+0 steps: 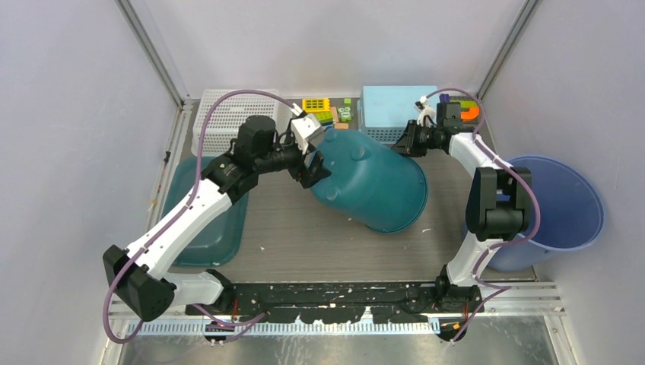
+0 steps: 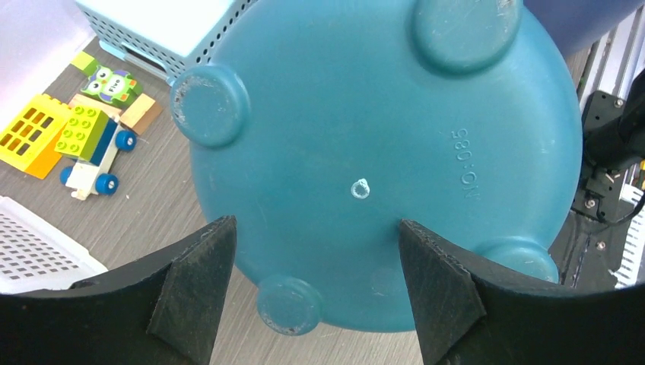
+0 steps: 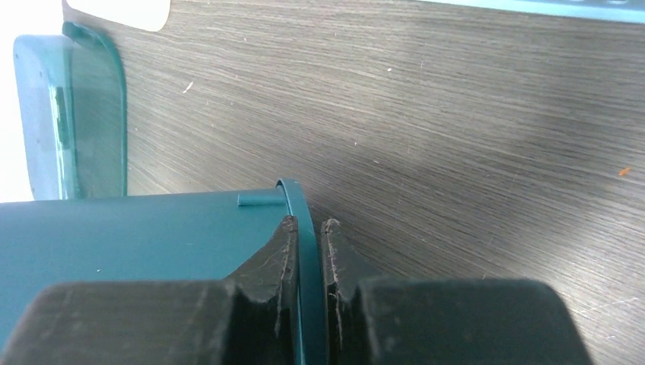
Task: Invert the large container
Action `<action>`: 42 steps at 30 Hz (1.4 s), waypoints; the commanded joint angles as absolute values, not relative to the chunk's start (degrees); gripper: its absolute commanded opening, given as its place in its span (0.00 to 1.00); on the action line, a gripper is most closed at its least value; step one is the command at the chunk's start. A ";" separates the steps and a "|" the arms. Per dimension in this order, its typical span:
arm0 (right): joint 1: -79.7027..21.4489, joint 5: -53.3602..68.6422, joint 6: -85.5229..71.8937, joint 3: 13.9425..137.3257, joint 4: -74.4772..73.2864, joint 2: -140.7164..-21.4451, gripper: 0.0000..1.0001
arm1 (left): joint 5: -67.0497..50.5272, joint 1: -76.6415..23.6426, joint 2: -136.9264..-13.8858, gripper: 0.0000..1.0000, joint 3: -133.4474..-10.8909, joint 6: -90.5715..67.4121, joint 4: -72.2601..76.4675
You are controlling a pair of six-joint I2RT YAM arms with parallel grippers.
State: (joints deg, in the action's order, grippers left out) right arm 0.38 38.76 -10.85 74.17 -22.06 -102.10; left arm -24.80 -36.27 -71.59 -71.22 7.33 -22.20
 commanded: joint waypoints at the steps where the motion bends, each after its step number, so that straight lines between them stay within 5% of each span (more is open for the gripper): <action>1: -3.26 39.94 -13.06 73.85 -25.93 -104.25 0.01 | -23.19 -36.93 -75.24 0.80 -72.46 5.42 -21.76; 25: -5.45 43.33 -15.46 77.04 -21.34 -109.58 0.07 | -31.06 -38.52 -81.64 0.80 -79.27 1.72 -24.36; 42: -5.09 43.12 -16.96 80.14 -21.98 -109.12 0.39 | -31.01 -42.16 -86.46 0.79 -80.16 1.24 -24.70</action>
State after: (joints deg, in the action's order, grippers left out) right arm -4.34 41.89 -15.27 77.82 -21.80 -110.52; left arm -30.68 -41.01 -84.05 -81.12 1.80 -18.87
